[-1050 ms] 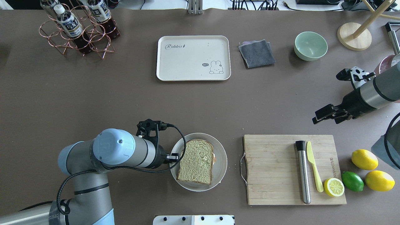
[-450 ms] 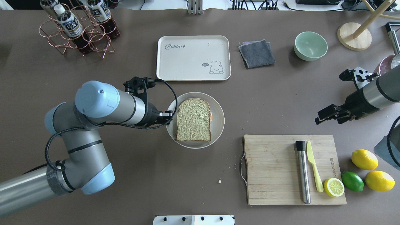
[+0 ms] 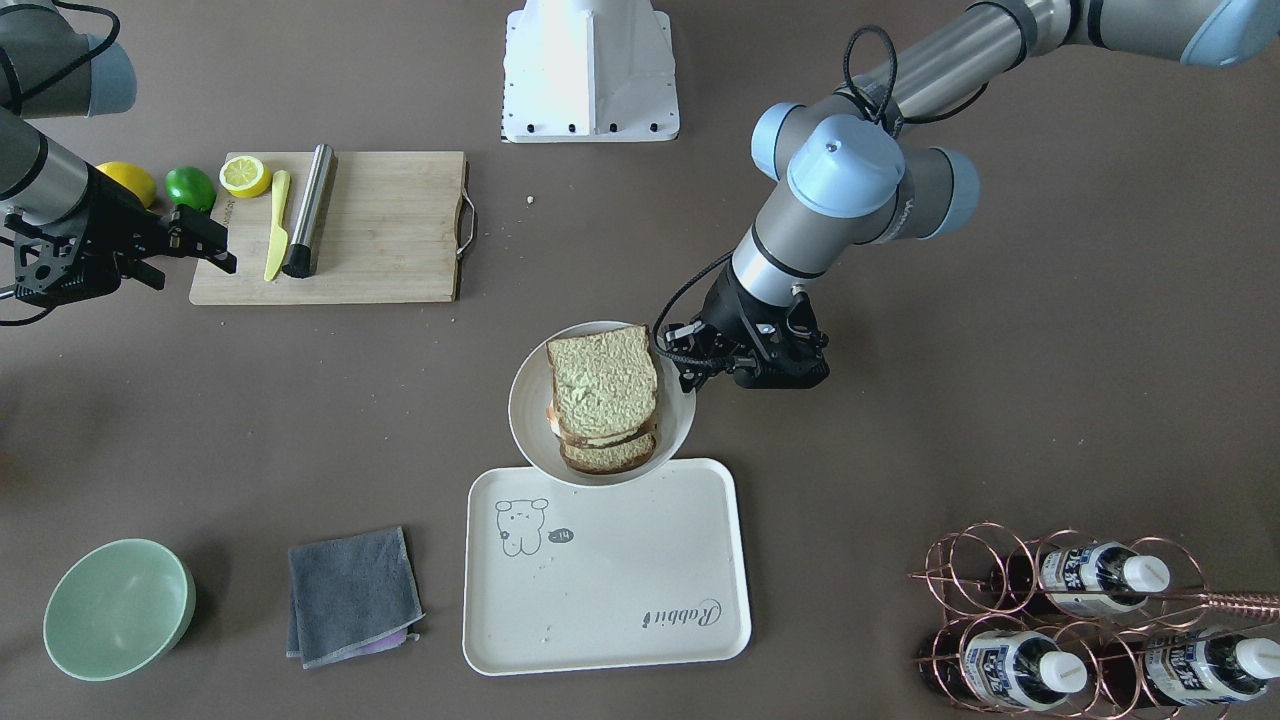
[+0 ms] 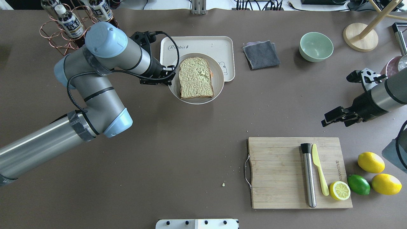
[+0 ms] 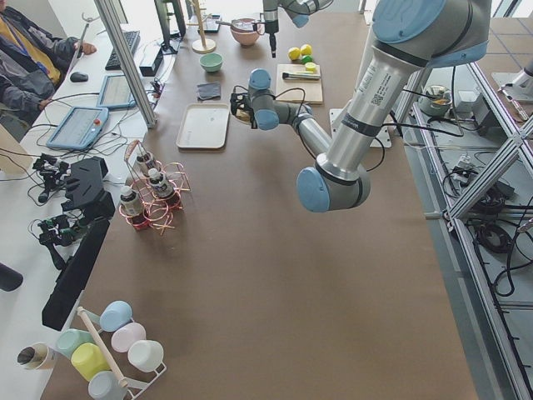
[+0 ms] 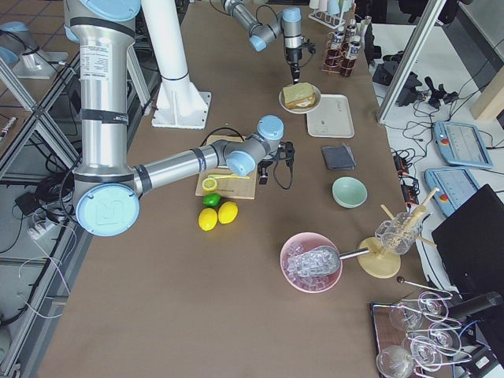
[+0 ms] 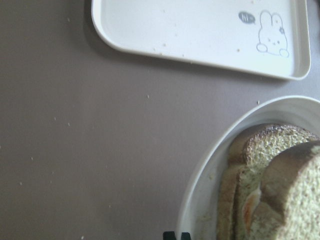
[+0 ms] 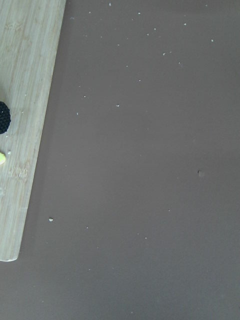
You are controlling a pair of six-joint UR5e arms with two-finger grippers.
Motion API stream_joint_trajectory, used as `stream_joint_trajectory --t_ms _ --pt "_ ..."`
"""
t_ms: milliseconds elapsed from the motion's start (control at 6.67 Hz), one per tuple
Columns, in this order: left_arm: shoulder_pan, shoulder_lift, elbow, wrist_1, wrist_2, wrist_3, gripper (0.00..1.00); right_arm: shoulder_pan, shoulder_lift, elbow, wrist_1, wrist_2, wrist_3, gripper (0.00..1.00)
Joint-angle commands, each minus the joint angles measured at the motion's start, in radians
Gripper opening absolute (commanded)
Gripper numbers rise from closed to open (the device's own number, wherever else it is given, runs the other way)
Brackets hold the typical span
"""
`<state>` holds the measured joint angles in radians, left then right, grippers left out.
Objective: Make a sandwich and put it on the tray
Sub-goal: 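Carry the plate with the left gripper onto the rabbit-print tray and lower it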
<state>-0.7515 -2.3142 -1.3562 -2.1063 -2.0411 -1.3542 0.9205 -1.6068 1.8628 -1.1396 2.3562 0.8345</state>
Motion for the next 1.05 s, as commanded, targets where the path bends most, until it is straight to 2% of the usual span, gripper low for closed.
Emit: stream_joint_trajectory --t_ms 0,300,450,750,900 --pt "-0.061 -0.132 0.269 -0.096 -0.017 0.024 0.00 0.000 -0.001 -0.001 0.000 0.000 -0.018 1.00" --pt "-0.075 -0.244 0.468 -0.148 -0.019 0.044 0.00 0.003 -0.001 -0.013 -0.002 0.000 -0.066 1.00" --pt "-0.077 -0.263 0.524 -0.185 -0.018 0.046 0.00 0.006 -0.002 -0.013 0.000 0.000 -0.069 1.00" --pt "-0.074 -0.281 0.592 -0.242 -0.013 0.047 0.00 0.006 0.001 -0.013 -0.002 -0.002 -0.071 1.00" --pt "-0.066 -0.281 0.594 -0.250 -0.011 0.047 0.00 0.006 0.004 -0.014 -0.003 -0.002 -0.071 1.00"
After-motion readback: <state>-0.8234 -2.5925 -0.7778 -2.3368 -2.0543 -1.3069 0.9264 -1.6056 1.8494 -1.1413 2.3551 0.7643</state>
